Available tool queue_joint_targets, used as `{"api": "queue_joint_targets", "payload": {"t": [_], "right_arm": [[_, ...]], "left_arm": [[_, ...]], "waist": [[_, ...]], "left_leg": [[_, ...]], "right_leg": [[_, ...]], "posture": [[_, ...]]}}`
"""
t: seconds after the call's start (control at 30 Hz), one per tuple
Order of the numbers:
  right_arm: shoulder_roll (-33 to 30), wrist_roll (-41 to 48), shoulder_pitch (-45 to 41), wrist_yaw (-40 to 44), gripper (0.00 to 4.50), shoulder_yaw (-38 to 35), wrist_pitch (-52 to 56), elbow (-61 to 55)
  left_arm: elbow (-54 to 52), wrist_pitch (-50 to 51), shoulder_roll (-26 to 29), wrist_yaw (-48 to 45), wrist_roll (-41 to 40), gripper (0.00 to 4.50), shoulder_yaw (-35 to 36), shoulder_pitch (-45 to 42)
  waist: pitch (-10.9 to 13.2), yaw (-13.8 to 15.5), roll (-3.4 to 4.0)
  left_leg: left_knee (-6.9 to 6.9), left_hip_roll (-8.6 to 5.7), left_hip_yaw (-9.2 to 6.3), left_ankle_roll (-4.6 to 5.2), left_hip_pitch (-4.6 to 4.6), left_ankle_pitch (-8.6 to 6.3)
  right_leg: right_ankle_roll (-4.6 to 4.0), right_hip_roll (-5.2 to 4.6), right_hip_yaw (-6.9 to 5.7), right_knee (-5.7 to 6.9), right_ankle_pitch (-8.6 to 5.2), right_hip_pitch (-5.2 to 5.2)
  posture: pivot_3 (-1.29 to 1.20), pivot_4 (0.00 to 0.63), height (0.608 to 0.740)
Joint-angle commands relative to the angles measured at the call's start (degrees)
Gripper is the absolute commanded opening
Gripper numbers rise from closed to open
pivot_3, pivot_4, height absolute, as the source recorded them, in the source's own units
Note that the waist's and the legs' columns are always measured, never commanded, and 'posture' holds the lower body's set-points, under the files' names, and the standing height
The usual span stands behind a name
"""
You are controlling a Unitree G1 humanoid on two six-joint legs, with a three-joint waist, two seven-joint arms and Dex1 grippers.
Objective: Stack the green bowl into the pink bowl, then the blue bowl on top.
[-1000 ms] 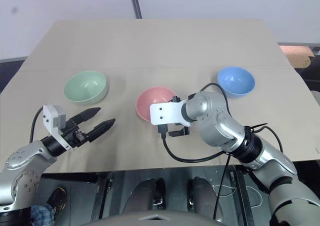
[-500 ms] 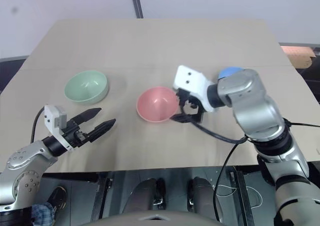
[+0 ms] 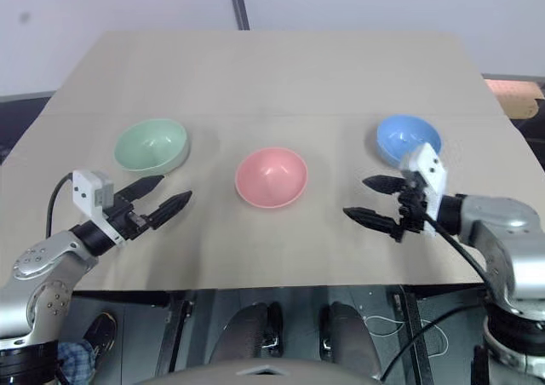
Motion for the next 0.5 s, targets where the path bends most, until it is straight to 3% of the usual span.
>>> {"api": "queue_joint_targets", "payload": {"t": [0.03,0.17,0.5], "right_arm": [[0.6,7.78,1.13,-1.3,4.37,-7.89,-3.02,-0.49],[-0.89,13.14,4.02,-2.05,4.37,-11.2,-5.59,0.82],[-6.73,15.24,8.99,-3.81,4.37,-7.9,-14.96,3.76]], "left_arm": [[-0.05,-1.44,1.97,-0.09,2.54,4.5,0.09,-0.75],[0.79,0.05,2.7,1.34,3.42,4.5,0.85,-2.3],[6.56,0.18,11.96,2.65,14.74,4.5,-4.39,-10.49]], "waist": [[0.0,0.03,0.01],[0.02,0.11,-0.02],[0.09,0.26,-0.13]], "left_leg": [[0.02,0.0,0.0,0.0,0.0,0.0],[0.03,0.0,-0.01,0.01,0.02,0.0],[0.04,0.03,0.06,0.02,0.05,0.0]], "right_leg": [[0.02,0.0,0.0,0.0,0.0,0.01],[0.16,0.02,0.02,0.0,-0.09,0.03],[0.23,0.1,0.1,0.01,-0.12,0.03]], "posture": [[0.0,0.15,0.74],[0.0,0.15,0.74],[0.0,0.15,0.74]]}}
